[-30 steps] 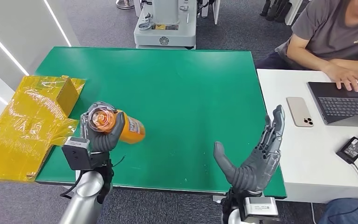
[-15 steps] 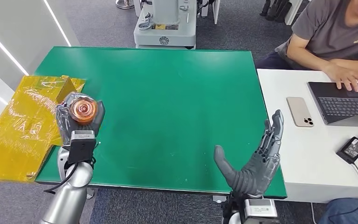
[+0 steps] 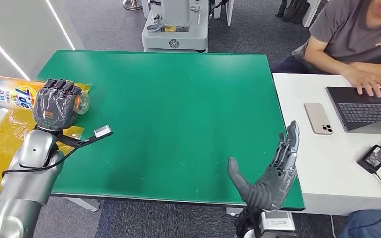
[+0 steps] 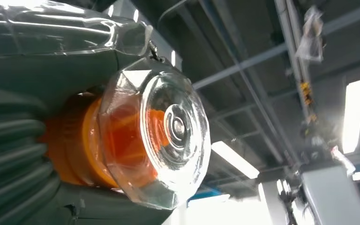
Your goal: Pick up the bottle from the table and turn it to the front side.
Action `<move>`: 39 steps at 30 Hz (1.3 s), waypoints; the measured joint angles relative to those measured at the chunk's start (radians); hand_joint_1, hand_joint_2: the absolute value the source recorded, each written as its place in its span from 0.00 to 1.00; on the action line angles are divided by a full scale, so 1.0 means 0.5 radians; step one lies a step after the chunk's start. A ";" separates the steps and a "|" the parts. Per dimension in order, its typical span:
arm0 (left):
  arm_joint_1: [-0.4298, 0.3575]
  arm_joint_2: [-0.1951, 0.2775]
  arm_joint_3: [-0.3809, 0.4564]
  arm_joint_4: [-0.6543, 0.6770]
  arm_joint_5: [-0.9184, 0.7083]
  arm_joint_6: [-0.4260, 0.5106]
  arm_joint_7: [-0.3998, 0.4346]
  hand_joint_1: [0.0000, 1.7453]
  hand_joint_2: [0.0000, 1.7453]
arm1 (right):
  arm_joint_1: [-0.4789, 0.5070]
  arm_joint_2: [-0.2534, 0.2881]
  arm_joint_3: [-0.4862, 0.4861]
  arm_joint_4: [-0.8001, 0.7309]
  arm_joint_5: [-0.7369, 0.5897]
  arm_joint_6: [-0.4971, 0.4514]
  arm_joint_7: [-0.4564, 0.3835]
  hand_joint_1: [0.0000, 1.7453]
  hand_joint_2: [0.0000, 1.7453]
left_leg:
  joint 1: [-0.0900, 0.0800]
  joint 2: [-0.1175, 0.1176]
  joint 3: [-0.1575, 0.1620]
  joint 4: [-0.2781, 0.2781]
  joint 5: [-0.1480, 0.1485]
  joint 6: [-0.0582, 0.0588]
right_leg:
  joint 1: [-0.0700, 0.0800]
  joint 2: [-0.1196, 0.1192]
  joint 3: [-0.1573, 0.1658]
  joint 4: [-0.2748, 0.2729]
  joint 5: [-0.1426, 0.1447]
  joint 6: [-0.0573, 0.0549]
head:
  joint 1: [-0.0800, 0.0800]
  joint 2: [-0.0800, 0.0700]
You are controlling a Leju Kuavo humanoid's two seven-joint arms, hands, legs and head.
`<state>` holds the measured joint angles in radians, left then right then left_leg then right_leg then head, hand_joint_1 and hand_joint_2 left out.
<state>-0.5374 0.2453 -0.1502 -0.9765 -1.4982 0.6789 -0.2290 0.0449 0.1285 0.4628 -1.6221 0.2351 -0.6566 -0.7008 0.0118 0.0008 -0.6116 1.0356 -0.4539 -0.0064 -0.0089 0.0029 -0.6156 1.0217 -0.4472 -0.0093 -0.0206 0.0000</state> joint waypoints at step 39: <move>-0.400 0.097 -0.914 1.288 0.232 -0.917 -0.096 1.00 1.00 | 0.023 0.026 -0.041 -0.052 0.086 0.105 0.038 0.00 1.00 | 0.000 0.001 0.004 -0.001 0.001 -0.001 | 0.000 0.001 0.003 0.001 0.001 -0.001 | 0.000 0.000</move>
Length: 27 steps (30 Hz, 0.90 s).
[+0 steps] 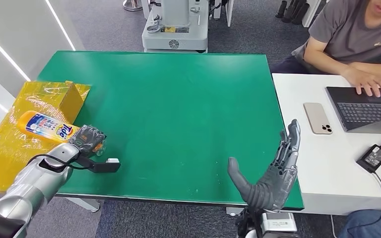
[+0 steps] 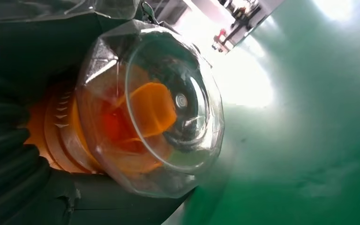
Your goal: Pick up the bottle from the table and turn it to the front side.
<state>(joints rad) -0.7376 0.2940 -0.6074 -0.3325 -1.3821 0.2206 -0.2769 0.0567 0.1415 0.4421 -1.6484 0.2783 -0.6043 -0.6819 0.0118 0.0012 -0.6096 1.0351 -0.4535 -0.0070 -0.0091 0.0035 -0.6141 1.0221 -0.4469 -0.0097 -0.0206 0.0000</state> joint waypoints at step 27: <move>0.028 0.000 0.192 0.011 -0.062 0.195 0.064 0.00 1.00 | 0.018 0.065 -0.026 -0.067 0.093 0.102 0.059 0.00 1.00 | 0.000 0.000 0.001 -0.002 0.002 -0.003 | 0.000 0.000 -0.001 0.001 0.000 -0.001 | 0.000 0.000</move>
